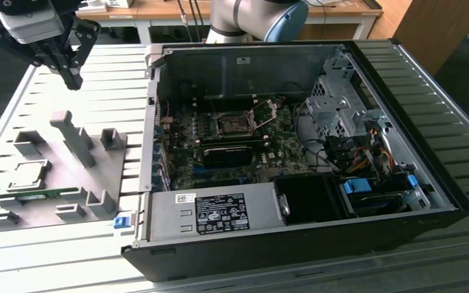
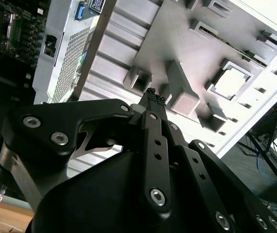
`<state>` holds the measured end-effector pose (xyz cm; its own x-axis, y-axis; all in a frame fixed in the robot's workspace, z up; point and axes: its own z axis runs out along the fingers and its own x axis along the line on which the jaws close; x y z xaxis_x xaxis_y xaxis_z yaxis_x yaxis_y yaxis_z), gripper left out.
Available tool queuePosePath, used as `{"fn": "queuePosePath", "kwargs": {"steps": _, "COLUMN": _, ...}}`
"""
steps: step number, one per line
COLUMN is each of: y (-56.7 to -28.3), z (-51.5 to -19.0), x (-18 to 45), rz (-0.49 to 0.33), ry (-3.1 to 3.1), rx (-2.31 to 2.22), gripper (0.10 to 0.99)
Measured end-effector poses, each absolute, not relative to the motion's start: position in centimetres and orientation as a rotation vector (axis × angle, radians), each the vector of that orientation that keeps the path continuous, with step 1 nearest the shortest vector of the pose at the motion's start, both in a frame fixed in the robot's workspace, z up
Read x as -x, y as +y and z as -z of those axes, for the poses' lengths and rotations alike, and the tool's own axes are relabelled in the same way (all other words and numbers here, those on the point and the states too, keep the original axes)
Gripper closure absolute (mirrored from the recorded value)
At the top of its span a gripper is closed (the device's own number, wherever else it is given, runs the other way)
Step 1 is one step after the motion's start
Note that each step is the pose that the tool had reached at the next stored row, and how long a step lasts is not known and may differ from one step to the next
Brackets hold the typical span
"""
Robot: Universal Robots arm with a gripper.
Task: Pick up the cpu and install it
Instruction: 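Reach for the cpu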
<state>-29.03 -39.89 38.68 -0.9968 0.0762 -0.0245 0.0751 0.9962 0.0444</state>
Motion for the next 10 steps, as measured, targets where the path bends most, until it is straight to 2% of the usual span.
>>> {"fn": "queuePosePath", "kwargs": {"steps": 10, "y": -39.89, "z": -38.66, "x": 29.56, "rz": -0.068, "ry": 3.112, "rx": -0.118, "gripper": 0.98}}
